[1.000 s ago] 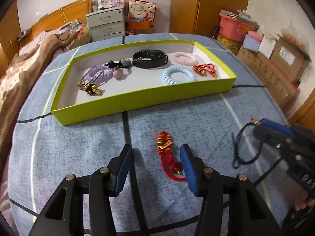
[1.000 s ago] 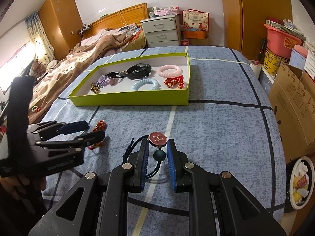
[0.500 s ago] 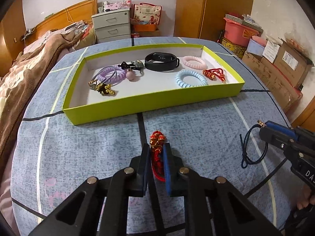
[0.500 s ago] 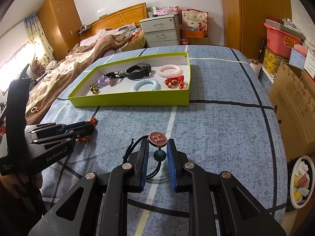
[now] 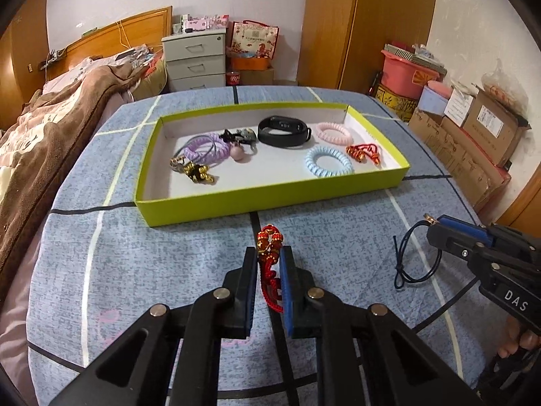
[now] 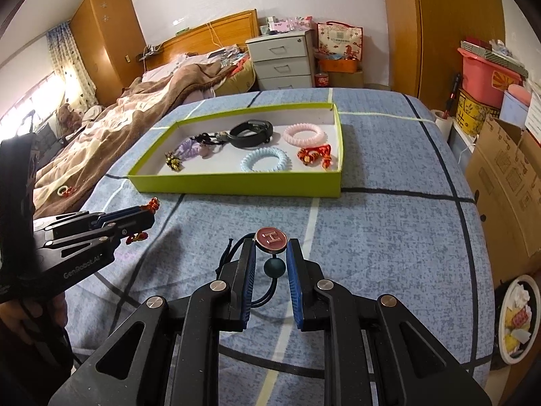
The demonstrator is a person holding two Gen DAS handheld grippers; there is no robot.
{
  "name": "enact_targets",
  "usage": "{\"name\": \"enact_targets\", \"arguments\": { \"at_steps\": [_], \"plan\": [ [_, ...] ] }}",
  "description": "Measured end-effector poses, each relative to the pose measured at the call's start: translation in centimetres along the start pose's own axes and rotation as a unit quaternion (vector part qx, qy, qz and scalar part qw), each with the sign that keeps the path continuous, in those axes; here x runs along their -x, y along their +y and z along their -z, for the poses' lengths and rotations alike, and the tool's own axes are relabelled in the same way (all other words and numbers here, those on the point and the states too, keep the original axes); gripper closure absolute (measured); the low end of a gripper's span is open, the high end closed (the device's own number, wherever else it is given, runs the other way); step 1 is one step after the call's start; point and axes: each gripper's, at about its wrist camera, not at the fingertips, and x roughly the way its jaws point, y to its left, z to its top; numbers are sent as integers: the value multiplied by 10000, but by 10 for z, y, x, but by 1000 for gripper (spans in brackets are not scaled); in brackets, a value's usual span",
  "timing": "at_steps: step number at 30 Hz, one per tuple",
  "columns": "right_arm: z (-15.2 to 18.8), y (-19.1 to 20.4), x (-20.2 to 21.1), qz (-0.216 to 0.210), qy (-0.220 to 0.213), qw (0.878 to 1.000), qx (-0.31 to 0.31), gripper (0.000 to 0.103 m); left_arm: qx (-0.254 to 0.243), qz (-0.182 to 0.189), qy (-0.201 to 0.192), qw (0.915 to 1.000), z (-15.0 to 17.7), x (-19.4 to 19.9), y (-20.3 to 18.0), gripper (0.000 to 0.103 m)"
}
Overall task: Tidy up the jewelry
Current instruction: 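Carry the red tassel and black hair tie into the green box and open both tools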
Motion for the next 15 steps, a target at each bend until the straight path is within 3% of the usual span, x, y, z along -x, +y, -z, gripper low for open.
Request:
{"name": "enact_targets", "arguments": {
  "at_steps": [15],
  "plan": [
    [-55,15,-10,-146,-279,9995,78,84,216,0,-267,9994,-37,9,36,89]
  ]
}}
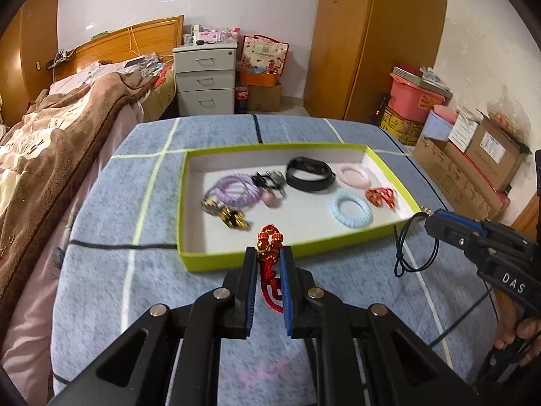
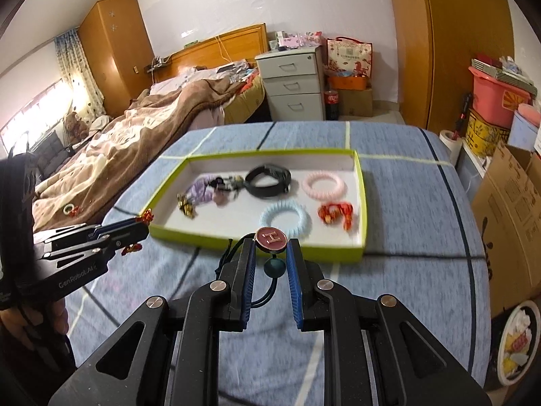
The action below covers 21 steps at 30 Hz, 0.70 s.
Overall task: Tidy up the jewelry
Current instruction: 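Carry the red tassel and black hair tie into the green box and open both tools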
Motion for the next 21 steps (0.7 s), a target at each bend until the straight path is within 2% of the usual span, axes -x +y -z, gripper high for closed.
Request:
{"name": "enact_targets", "arguments": {
  "at_steps": [8,11,21],
  "plan": [
    [-25,-1,-34,-69,51,9999,-54,84,65,29,63,10000,-19,-18,15,89],
    [-30,-8,-44,-34,83,9998,-168,84,146,146,158,9997,-24,-30,17,89],
    [-33,-12,-79,-194,423,9988,-178,84,110,257,363,9989,-32,-61,14,89]
  ]
}}
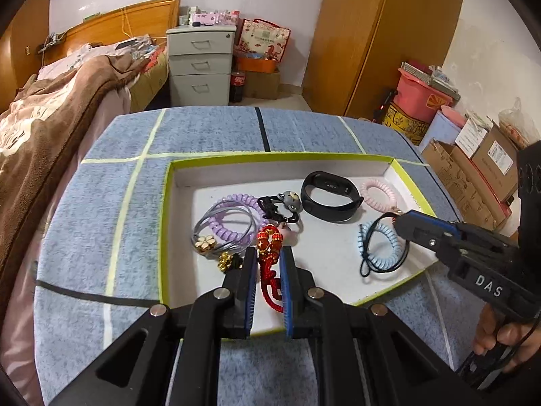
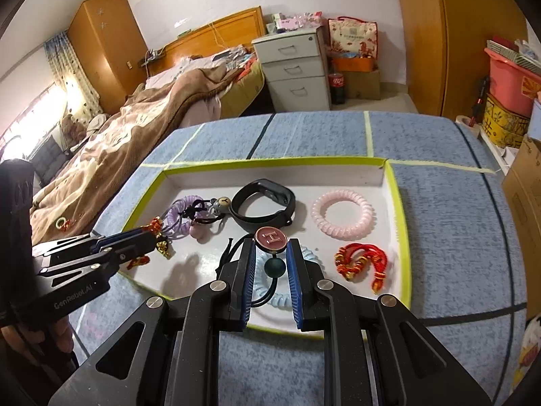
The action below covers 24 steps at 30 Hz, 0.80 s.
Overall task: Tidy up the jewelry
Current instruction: 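Carry the red tassel and black hair tie into the green box and open both tools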
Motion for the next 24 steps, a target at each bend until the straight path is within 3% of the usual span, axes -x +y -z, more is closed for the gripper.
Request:
{"name": "enact_targets", "arguments": {
  "at_steps": [9,24],
  "plan": [
    [0,4,-20,66,237,9995,212,84,12,-5,224,9997,1,-18,2,89],
    [1,7,-28,373,318,9980,402,83,121,-19,274,9995,0,-23,6,88]
  ]
}}
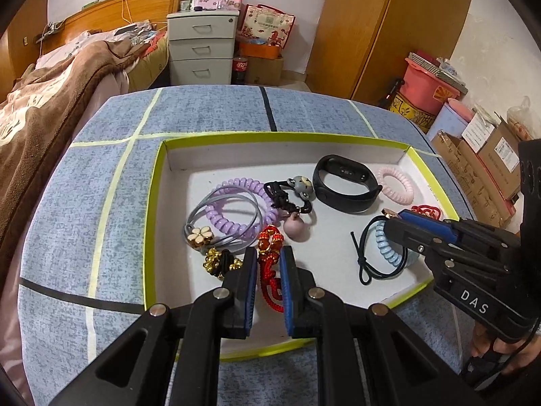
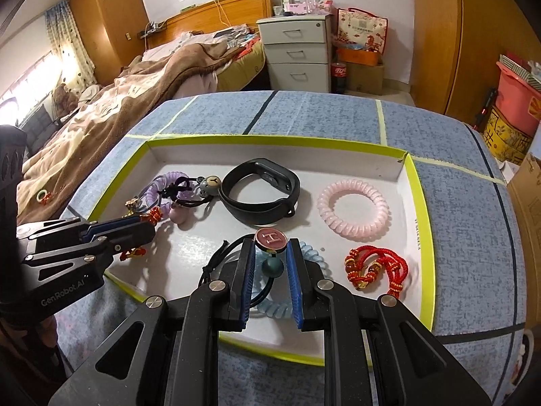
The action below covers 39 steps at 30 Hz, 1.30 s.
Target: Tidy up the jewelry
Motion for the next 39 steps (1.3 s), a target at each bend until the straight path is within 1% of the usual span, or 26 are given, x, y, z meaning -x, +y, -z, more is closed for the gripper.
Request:
{"name": "enact_targets", "arguments": {
  "at_steps": [3,5,6,8,11,14,18,19,20,21,22,24,27,29,32,34,37,39],
  "plan": [
    [-1,1,0,34,-12,10000,7,83,14,5,10,10000,0,0,0,85],
    [0,1,1,67,-26,10000,-5,81,20,31,9,10000,1,1,0,79],
    [1,0,2,72,-32,10000,-16,74,38,26,9,10000,1,1,1,78],
    [1,0,4,28,-61,10000,-51,66,33,19,4,10000,2,1,1,77],
    [1,0,6,41,-85,9999,-43,66,32,-8,16,10000,2,1,1,75],
    [1,-1,7,77,-93,9999,-58,66,45,-11,-1,10000,2,3,0,67],
    [1,-2,13,62,-166,9998,-83,65,50,-35,-32,10000,4,8,-1,64],
    [2,-1,14,63,-186,9998,-91,65,57,-27,-37,10000,5,9,-1,62],
    [2,-1,16,68,-201,9997,-99,62,67,-39,-50,10000,5,10,-1,59],
    [3,0,18,69,-214,9997,-101,57,59,-58,-75,9999,6,12,-2,57],
    [4,0,20,73,-237,9996,-103,55,50,-80,-90,9999,7,14,-4,56],
    [6,1,27,78,-313,9994,-121,55,44,-141,-138,9998,9,19,-5,56],
    [10,1,38,107,-443,9988,-181,55,35,-381,-317,9988,15,29,-8,51],
    [14,3,45,147,-499,9984,-198,54,84,-408,-358,9985,18,35,-8,49],
    [21,7,54,175,-580,9980,-205,54,95,-562,-507,9971,25,45,-10,48],
    [25,10,59,166,-629,9977,-206,54,103,-580,-545,9968,30,49,-12,46],
    [32,16,69,266,-704,9970,-178,54,65,-698,-620,9956,38,56,-17,46],
    [37,19,73,306,-741,9966,-173,54,103,-699,-644,9954,43,60,-19,46]
  ]
}}
